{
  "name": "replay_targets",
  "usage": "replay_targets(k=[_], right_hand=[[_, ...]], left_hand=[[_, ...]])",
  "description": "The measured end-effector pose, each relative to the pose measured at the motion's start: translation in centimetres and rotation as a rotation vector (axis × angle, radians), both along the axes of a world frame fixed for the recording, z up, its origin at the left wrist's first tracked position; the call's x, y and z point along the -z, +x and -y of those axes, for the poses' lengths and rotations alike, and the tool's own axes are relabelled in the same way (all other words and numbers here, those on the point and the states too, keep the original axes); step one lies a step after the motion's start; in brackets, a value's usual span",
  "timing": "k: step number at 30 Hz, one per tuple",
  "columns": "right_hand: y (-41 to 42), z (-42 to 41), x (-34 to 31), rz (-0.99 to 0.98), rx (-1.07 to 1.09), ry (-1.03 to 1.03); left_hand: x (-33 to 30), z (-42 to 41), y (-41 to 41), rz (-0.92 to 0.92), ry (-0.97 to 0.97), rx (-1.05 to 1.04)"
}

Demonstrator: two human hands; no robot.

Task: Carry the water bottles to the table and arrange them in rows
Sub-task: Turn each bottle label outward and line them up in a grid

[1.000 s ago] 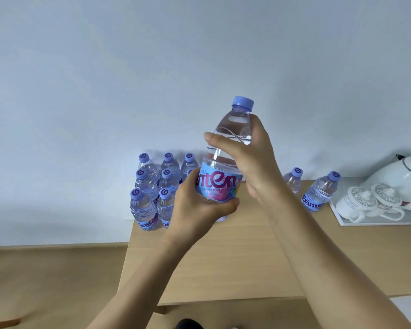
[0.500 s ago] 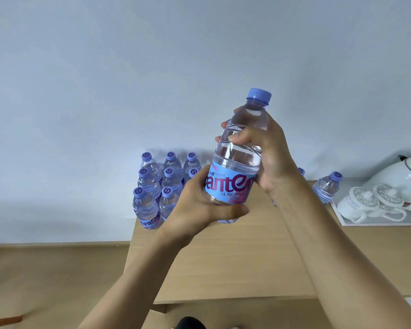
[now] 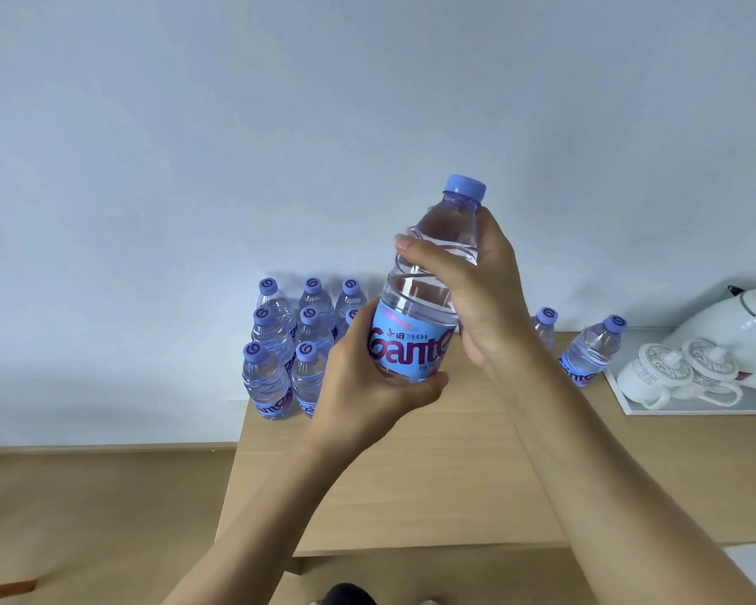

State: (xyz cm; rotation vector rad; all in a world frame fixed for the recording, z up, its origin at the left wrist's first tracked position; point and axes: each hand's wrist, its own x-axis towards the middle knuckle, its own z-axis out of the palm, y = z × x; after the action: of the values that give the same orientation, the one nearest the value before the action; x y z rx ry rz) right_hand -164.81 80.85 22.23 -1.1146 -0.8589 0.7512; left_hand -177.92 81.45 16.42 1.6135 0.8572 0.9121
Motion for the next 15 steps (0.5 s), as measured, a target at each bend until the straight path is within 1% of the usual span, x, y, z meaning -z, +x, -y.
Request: replay_targets(k=[4,11,15], right_hand=[[-0.1,0.0,0.1,-0.059,-0.031,0.002],[0.4,-0.2,0.7,-0.111,-0.161,0.015],[0.2,-0.5,1.2,-0.058,-0.224,0.021]], left_hand=[[0.5,0.2,-0.2,0.039,-0.074,0.045],[1.5,0.0,-1.0,0.147,-0.201,0.177],[2.1,-0.3,-1.6,0.17,-0.27,0.214]])
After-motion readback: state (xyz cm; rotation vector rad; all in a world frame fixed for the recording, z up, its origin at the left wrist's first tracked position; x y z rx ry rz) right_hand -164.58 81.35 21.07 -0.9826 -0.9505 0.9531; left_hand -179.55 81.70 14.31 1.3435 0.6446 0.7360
